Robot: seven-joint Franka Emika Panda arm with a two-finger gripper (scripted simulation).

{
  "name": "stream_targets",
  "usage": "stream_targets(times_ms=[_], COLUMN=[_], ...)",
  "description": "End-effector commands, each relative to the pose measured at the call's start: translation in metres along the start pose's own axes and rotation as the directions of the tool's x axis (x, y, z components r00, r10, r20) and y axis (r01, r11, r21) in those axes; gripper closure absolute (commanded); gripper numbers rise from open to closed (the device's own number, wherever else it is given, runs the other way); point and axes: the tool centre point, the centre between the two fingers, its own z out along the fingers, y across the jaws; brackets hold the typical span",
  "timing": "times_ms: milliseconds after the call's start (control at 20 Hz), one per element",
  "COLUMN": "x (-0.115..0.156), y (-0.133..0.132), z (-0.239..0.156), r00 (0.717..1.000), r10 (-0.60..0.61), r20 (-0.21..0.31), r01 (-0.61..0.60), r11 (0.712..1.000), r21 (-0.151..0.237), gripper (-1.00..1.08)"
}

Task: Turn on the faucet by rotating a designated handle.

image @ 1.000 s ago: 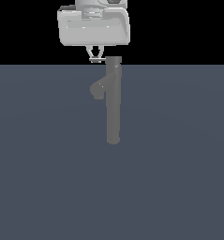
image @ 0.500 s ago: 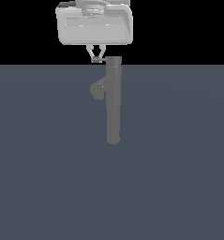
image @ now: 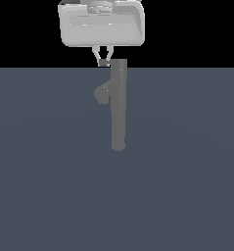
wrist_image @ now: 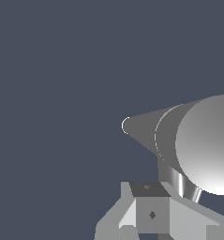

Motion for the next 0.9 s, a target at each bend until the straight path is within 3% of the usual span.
stream_targets(times_ms=[0,450,500,550,850], x=[-0.006,-0.027,-0.027,-0.023,-0.009], y=[0.01,0.045,0.045,0.023,0.063], z=[0.0,-0.002,-0.002,-0.001,-0.001], r00=[1.0,1.0,1.0,0.999,1.0], r10=[0.003,-0.003,-0.003,-0.035,-0.015], r20=[0.005,0.017,0.017,0.008,0.013], r01=[-0.003,0.003,0.003,0.035,0.015], r11=[1.0,1.0,1.0,0.999,1.0], r21=[-0.001,-0.003,-0.003,0.0,-0.002], gripper=[1.08,1.08,1.08,1.08,1.08])
